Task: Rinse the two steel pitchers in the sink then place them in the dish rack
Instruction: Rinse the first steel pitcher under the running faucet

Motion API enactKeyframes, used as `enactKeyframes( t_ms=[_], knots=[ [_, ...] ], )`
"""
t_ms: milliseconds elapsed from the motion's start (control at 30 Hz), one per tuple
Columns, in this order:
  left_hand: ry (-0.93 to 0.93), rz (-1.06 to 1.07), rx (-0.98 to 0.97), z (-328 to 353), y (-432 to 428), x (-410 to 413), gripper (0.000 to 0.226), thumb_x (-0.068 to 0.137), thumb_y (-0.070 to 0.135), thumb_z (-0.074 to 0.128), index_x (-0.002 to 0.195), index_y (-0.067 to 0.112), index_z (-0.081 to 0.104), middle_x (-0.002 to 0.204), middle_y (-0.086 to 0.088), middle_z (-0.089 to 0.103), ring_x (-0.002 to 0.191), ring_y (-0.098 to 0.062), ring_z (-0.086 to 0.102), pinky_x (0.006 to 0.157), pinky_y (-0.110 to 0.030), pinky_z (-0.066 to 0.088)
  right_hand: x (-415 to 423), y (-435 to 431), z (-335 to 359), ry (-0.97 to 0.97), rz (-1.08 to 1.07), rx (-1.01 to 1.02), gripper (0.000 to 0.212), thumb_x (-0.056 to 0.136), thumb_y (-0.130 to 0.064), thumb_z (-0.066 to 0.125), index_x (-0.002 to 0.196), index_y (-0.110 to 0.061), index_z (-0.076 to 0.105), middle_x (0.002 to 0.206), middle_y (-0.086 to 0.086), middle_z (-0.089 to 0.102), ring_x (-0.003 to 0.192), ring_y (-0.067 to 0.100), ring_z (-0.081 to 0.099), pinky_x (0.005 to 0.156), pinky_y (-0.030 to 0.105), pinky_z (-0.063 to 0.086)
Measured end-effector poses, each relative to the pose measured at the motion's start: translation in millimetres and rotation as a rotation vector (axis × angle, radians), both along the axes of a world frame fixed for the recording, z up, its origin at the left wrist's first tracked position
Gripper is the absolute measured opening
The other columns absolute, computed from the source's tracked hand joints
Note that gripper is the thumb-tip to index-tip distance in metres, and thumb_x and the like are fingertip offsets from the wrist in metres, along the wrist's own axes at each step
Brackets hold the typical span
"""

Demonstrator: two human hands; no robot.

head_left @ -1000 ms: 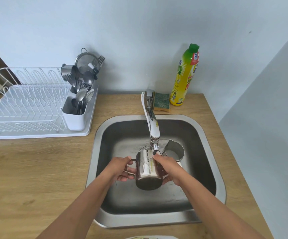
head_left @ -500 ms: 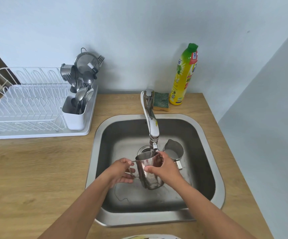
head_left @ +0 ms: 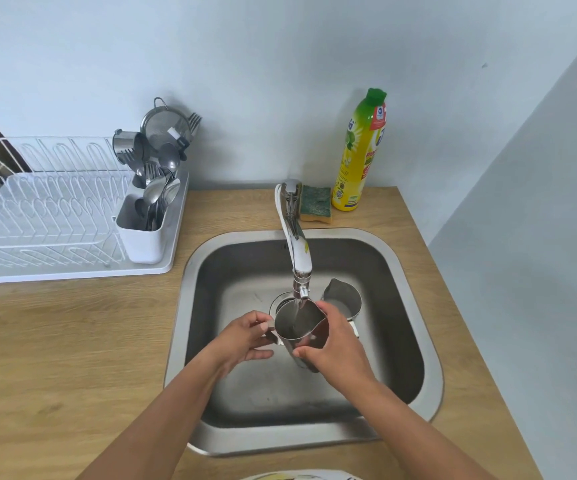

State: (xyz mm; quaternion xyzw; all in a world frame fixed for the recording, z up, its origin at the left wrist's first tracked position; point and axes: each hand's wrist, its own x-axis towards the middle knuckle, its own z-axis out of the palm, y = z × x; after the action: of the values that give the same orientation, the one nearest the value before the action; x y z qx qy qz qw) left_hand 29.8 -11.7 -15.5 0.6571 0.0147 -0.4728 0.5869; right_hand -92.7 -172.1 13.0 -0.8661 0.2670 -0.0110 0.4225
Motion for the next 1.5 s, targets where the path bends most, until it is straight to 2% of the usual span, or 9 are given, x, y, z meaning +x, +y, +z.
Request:
enactKeyframes(
  t_ms=[367,467,600,767,967,1133,1300,1433,1500],
  knots=[
    [-0.415,0.042,0.058,27,19,2,0.012,0.092,0.006,0.062,0.093,0.015,0.071,0.121,0.012,0.067,0.105,-0.008,0.063,0.095,-0.032,0.048,22,0,-13,-0.083,0.000,0.289,0.083,0.068,0.002,0.081,0.121,-0.045,0.038,0.111,-0.028,0.053,0.104,-0.005,0.055,0.078,0.006,0.044],
    [-0.522,0.032,0.109,32,27,6,0.010,0.089,0.016,0.068,0.093,0.022,0.074,0.121,0.014,0.066,0.112,-0.006,0.060,0.101,-0.031,0.041,31,-1,-22,-0.052,0.026,0.395,0.082,0.064,0.001,0.083,0.128,-0.033,0.043,0.116,-0.013,0.062,0.111,0.006,0.059,0.095,0.023,0.049],
    [-0.573,0.028,0.177,41,32,7,0.010,0.093,0.023,0.062,0.090,0.024,0.072,0.092,0.005,0.076,0.088,-0.012,0.068,0.086,-0.030,0.049,37,-5,-22,0.071,0.106,0.562,0.084,0.063,-0.001,0.086,0.134,-0.018,0.044,0.118,0.005,0.069,0.112,0.020,0.065,0.100,0.037,0.051],
    [-0.390,0.053,0.179,38,34,5,0.014,0.098,0.026,0.053,0.095,0.016,0.062,0.099,0.001,0.076,0.091,-0.027,0.073,0.080,-0.039,0.054,35,-14,-8,0.182,0.121,0.577,0.060,0.069,-0.012,0.087,0.120,-0.016,0.056,0.092,-0.004,0.069,0.089,0.014,0.064,0.075,0.027,0.051],
    [-0.176,0.029,0.089,30,23,-7,0.016,0.103,0.026,0.045,0.099,0.013,0.053,0.108,-0.007,0.074,0.091,-0.030,0.072,0.075,-0.036,0.056,27,-29,7,0.219,0.096,0.438,0.065,0.064,-0.026,0.091,0.116,-0.017,0.054,0.089,-0.006,0.068,0.082,0.009,0.064,0.067,0.023,0.049],
    [-0.067,0.067,-0.017,14,12,-12,0.011,0.103,0.016,0.044,0.098,0.013,0.054,0.106,-0.008,0.068,0.099,-0.027,0.063,0.090,-0.040,0.053,24,-34,15,0.171,0.105,0.163,0.077,0.052,-0.035,0.093,0.116,-0.025,0.052,0.095,-0.007,0.065,0.091,0.012,0.063,0.075,0.025,0.046],
    [-0.140,0.105,-0.052,16,9,-11,0.015,0.100,0.004,0.047,0.094,0.011,0.059,0.104,-0.016,0.061,0.095,-0.021,0.057,0.094,-0.033,0.050,23,-28,11,0.063,0.073,0.141,0.067,0.057,-0.018,0.089,0.110,-0.034,0.051,0.110,-0.008,0.055,0.094,0.009,0.058,0.082,0.024,0.047],
    [-0.269,0.136,-0.048,25,13,-7,0.015,0.095,0.003,0.057,0.088,0.014,0.064,0.113,0.004,0.071,0.095,-0.012,0.060,0.093,-0.030,0.045,27,-25,1,0.026,0.038,0.191,0.071,0.060,-0.016,0.087,0.114,-0.041,0.049,0.109,-0.015,0.064,0.101,0.009,0.062,0.088,0.029,0.051],
    [-0.323,0.139,-0.027,26,17,-6,0.014,0.093,0.003,0.059,0.088,0.014,0.066,0.107,0.010,0.073,0.093,-0.007,0.063,0.091,-0.027,0.044,30,-23,-4,0.019,0.044,0.227,0.074,0.062,-0.012,0.087,0.117,-0.040,0.047,0.105,-0.017,0.064,0.099,0.006,0.061,0.084,0.018,0.050]
  ],
)
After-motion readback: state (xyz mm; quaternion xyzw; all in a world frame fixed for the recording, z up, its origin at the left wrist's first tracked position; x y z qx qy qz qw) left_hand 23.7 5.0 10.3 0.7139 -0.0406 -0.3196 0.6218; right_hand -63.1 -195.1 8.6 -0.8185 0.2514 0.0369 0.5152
